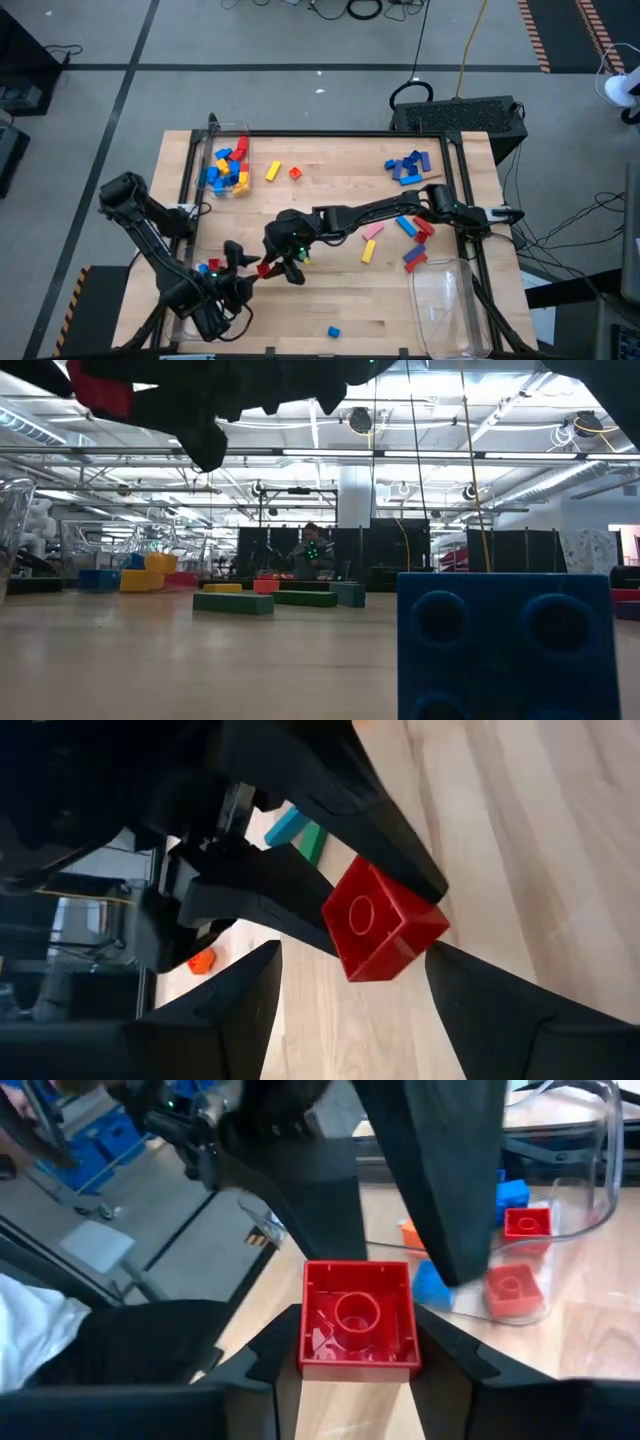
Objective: Sort blocks by size
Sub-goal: Put the red four stud game piece into the bottom left transparent bin
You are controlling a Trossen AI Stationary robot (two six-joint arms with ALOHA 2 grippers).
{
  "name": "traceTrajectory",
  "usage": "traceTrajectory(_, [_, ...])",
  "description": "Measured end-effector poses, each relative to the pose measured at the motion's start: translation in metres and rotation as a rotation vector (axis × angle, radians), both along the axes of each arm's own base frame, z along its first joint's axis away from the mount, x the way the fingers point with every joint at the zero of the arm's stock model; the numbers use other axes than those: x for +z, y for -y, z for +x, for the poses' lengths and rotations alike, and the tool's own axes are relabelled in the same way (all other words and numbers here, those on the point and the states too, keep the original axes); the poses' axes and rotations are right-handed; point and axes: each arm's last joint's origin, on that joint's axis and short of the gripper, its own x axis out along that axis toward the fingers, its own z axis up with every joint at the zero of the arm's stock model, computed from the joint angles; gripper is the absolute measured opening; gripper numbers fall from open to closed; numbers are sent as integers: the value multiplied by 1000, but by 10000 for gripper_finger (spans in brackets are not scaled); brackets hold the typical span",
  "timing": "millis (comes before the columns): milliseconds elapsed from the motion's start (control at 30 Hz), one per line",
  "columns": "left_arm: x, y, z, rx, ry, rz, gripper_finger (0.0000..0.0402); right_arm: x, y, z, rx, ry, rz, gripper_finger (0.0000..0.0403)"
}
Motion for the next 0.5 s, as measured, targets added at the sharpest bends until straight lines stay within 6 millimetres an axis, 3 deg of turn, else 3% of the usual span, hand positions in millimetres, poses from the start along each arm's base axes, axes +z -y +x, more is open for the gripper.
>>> traceTrajectory(267, [-9,4,5,-23,-15,46,240,5,0,1,32,29,60,129])
traceTrajectory(500, [-8,5,6,-24,21,59,155,5,-1,1,38,25,63,129])
